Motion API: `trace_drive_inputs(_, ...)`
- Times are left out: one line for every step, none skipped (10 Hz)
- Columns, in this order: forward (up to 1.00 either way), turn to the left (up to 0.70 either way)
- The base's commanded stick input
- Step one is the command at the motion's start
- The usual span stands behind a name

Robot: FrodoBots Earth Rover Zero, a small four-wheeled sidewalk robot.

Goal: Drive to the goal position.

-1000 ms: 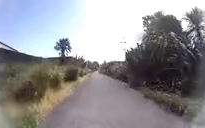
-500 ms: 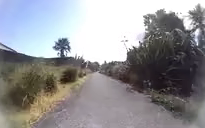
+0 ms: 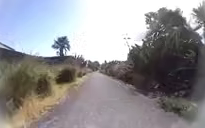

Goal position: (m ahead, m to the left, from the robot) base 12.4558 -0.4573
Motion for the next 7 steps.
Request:
trace_drive_inputs(0.62, 0.02)
trace_drive_inputs(0.64, 0.02)
trace_drive_inputs(0.65, 0.02)
trace_drive_inputs(0.66, 0.02)
trace_drive_inputs(0.64, 0.02)
trace_drive_inputs(0.68, 0.02)
trace_drive_inputs(0.70, 0.02)
